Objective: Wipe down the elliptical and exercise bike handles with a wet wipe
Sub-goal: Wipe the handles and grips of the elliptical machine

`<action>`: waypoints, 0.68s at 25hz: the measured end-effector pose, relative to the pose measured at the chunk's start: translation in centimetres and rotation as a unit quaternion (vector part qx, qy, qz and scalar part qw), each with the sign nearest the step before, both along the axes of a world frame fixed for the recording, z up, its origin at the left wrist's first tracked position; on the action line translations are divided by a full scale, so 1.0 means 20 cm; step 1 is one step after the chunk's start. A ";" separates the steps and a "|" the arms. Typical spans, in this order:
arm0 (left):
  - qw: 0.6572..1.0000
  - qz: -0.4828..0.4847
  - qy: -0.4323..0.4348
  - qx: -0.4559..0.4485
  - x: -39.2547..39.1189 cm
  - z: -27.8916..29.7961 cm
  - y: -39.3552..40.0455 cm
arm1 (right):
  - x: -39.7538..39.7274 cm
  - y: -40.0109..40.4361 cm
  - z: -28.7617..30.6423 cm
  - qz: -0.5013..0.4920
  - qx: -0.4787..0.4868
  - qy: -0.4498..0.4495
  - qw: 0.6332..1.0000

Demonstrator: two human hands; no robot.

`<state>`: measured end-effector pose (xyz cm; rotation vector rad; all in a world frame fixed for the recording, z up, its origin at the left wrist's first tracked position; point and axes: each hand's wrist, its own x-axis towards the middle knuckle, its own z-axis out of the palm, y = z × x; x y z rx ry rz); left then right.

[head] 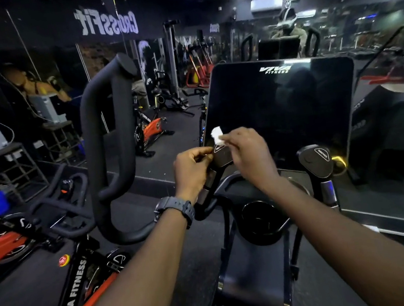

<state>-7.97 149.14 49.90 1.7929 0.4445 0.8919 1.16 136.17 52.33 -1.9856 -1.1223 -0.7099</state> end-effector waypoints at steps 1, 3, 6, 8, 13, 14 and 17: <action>1.000 0.002 0.002 0.010 0.00 0.01 -0.01 | -0.03 -0.01 -0.02 0.029 0.006 0.024 0.999; 1.000 0.010 -0.001 0.011 0.00 0.03 0.00 | -0.05 0.00 0.00 0.062 0.007 0.077 0.995; 1.000 0.000 -0.007 -0.011 0.00 0.06 -0.02 | -0.02 0.02 0.04 0.068 -0.046 0.151 0.985; 1.000 -0.012 -0.003 -0.014 0.00 0.06 -0.02 | -0.06 -0.03 -0.02 0.080 0.003 0.213 0.974; 0.997 -0.060 0.007 0.042 0.03 0.08 0.02 | -0.06 0.02 0.00 0.107 0.066 0.388 0.913; 0.997 -0.066 0.011 0.047 0.04 0.08 0.03 | -0.05 0.05 0.01 0.145 0.085 0.446 0.879; 0.997 -0.061 0.033 0.030 0.02 0.09 0.05 | -0.07 0.04 -0.12 0.254 0.237 0.543 0.764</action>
